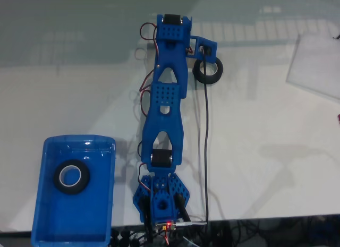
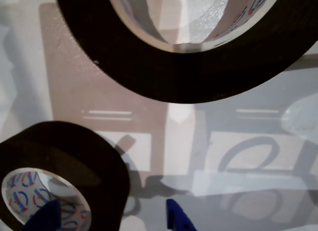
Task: Grasp all tape and put them in the bin.
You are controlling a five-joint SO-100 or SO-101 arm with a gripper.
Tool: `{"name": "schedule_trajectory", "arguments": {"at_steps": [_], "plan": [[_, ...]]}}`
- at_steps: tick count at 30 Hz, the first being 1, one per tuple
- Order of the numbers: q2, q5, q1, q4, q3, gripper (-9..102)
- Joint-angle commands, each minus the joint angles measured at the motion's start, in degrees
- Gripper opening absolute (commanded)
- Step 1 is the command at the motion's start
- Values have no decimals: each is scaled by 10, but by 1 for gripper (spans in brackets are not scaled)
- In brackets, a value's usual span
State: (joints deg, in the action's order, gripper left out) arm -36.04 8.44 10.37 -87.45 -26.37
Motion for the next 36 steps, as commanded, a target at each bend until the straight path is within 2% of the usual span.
{"name": "schedule_trajectory", "arguments": {"at_steps": [1, 9, 15, 23, 30, 36], "plan": [[3, -6, -10, -9, 46, 26], [35, -17, -11, -18, 78, 19], [56, -25, -14, -24, 105, 0], [21, -18, -18, -34, 96, 0], [-140, -30, -68, -51, -47, 0], [-372, -138, -178, -92, -250, 0]]}}
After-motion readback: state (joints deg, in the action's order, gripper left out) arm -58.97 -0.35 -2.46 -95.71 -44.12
